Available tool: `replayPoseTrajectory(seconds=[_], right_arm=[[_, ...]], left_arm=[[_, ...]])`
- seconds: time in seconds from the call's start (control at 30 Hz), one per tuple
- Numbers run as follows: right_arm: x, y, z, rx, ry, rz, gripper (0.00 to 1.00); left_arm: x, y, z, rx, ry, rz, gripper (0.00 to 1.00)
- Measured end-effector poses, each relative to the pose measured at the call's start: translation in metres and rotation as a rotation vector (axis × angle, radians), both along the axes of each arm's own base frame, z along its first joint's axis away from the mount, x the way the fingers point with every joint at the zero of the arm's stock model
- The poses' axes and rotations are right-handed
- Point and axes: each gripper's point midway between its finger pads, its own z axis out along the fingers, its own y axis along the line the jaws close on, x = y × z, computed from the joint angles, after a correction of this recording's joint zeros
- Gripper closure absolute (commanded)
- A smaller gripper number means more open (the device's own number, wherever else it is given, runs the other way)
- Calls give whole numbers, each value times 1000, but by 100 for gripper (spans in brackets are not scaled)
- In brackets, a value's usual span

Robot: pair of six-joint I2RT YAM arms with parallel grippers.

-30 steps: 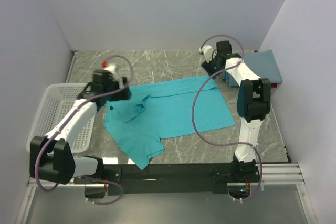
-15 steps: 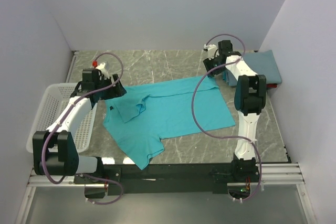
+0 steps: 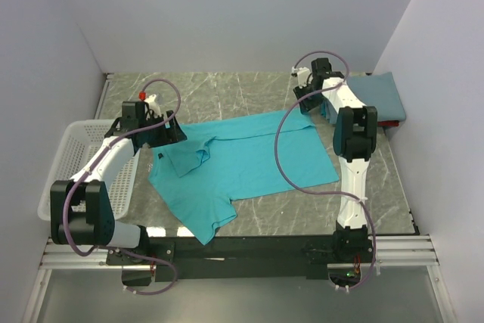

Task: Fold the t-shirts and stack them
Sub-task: Fold the tshirt

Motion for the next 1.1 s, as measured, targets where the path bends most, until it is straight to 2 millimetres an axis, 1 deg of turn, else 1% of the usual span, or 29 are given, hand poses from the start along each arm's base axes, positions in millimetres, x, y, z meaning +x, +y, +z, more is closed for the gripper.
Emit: replayPoseTrajectory(seconds=[0.1, 0.13, 0.27, 0.37, 0.43, 0.47, 0.67, 0.7, 0.73, 0.77, 0.8, 0.83, 0.87, 0.93, 0.97, 1.0, 1.03, 1.07, 1.1], right_arm=[[-4, -1, -2, -5, 25, 4, 76], [-2, -1, -2, -6, 28, 6, 86], [7, -1, -2, -8, 16, 6, 100], [10, -3, -1, -21, 9, -9, 100], [17, -5, 3, -33, -18, -23, 100], [23, -6, 8, -41, -41, -32, 100], [80, -6, 47, -124, -280, -88, 100], [89, -5, 54, -138, -324, -99, 96], [98, -4, 59, -150, -364, -111, 81], [105, -3, 63, -158, -396, -123, 41], [114, -3, 68, -172, -436, -140, 23], [120, -3, 71, -182, -463, -146, 15], [124, -1, 74, -191, -487, -151, 14], [127, -1, 77, -204, -507, -151, 13], [127, 0, 80, -204, -517, -152, 13], [124, 0, 81, -200, -519, -145, 13], [116, 2, 82, -188, -508, -124, 12], [103, 5, 79, -177, -478, -95, 12], [90, 8, 79, -164, -451, -63, 12]], left_arm=[[-1, -1, 0, -5, 1, -5, 21], [-1, -1, 0, -6, 1, -6, 21], [-1, -2, 1, -9, 1, -9, 21], [-1, -2, 1, -10, 2, -9, 21], [-1, -2, 0, -9, 2, -9, 21], [-1, -2, 0, -9, 2, -10, 21], [-1, -2, -3, -9, 13, -10, 21], [-1, -2, -4, -9, 16, -10, 21], [-1, -2, -4, -9, 18, -11, 21], [-1, -2, -5, -10, 19, -12, 21], [-1, -3, -5, -11, 18, -15, 21], [-1, -3, -5, -11, 16, -17, 21], [-1, -3, -4, -12, 12, -18, 21], [1, -3, -3, -13, 2, -18, 23], [3, -3, -2, -13, -3, -16, 25], [4, -3, -1, -14, -6, -12, 31], [4, -3, -2, -14, -4, -4, 33], [5, -3, -3, -11, -1, 7, 39], [6, -3, -4, -10, 4, 18, 39]])
